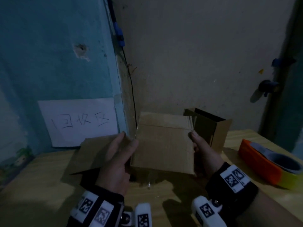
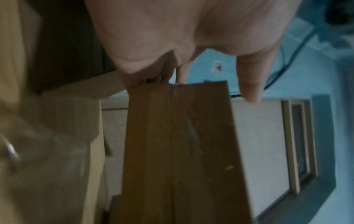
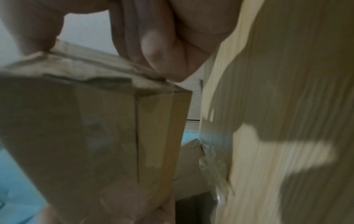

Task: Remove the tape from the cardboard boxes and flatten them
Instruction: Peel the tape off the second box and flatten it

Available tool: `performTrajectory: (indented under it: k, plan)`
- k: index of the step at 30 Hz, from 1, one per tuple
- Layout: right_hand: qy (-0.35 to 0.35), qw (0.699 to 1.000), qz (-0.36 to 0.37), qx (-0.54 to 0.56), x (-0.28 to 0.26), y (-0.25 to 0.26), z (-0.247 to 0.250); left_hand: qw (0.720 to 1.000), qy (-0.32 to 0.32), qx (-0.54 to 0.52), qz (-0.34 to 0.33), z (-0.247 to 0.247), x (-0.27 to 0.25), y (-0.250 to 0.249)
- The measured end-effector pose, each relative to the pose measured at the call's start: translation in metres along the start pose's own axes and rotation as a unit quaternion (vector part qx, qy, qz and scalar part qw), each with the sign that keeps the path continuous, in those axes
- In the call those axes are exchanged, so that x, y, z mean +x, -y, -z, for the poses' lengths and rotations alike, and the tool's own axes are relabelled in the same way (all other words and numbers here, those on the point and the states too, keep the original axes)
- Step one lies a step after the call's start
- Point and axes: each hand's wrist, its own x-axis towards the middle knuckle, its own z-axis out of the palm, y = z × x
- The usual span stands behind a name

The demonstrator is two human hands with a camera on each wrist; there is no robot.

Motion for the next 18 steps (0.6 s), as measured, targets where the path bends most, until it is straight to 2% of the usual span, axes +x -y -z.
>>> performTrajectory:
  k: [2,4,9,13,18]
  plan:
    - [0.041,0.999,0.018,-0.001,0.003,-0.003,0.002,1.000,0.011,0.016,-0.003,-0.003,-0.001,0.000]
    - [0.064,0.996,0.065,0.015,0.005,-0.005,0.002,1.000,0.003,0.015,-0.009,-0.007,-0.002,0.002]
    - [0.022,0.983,0.165,0.073,0.008,-0.005,-0.003,0.997,-0.055,-0.051,-0.008,-0.009,-0.004,0.002]
    - [0.062,0.981,0.178,0.052,0.004,-0.007,-0.006,0.991,-0.101,-0.086,-0.014,-0.013,-0.005,0.000]
    - [0.080,0.980,0.182,0.018,-0.001,-0.011,-0.008,0.986,-0.113,-0.119,-0.027,-0.015,-0.006,0.001]
